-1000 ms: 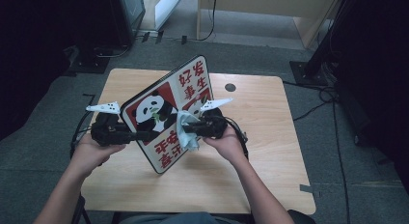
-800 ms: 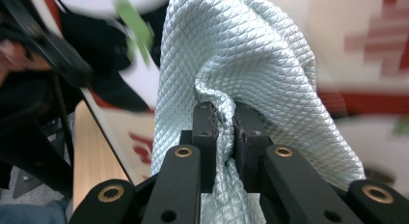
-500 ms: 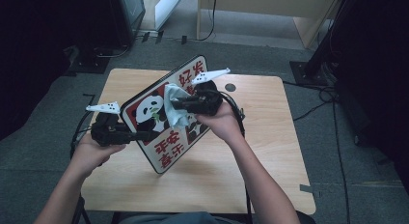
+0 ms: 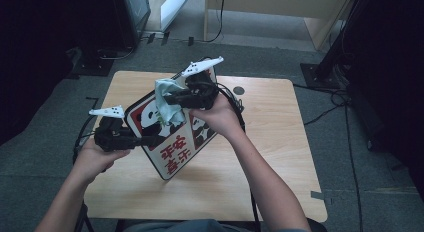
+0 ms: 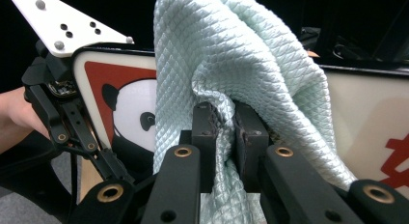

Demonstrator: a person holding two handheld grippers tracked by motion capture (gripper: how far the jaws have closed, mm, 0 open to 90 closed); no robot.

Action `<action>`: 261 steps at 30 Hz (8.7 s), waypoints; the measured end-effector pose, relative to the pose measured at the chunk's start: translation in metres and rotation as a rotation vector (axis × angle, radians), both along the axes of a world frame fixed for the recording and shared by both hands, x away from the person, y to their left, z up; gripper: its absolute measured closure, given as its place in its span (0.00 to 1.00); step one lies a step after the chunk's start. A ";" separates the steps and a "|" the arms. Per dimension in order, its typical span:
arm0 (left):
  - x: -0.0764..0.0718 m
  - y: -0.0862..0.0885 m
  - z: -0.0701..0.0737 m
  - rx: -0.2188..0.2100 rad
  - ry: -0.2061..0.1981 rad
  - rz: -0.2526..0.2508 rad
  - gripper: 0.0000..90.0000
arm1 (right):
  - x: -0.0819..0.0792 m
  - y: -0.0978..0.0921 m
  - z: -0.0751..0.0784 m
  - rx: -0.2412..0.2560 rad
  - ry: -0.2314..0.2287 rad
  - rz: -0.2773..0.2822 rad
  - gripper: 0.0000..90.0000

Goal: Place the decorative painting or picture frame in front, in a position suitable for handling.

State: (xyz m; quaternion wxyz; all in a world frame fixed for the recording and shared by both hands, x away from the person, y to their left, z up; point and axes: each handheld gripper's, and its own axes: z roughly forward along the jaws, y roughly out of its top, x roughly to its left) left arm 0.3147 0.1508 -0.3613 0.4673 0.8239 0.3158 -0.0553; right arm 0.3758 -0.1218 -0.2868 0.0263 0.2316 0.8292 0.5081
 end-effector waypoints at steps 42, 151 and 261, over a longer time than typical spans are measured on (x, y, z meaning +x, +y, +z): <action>0.000 -0.001 -0.001 -0.004 0.003 0.005 0.77 | -0.012 -0.014 -0.068 0.012 0.037 -0.004 0.91; 0.000 -0.001 0.000 -0.004 -0.014 -0.019 0.74 | -0.034 -0.035 -0.106 0.007 0.116 -0.009 0.92; 0.003 0.001 0.001 0.010 -0.015 -0.008 0.78 | -0.056 -0.011 -0.195 -0.102 0.144 0.087 0.92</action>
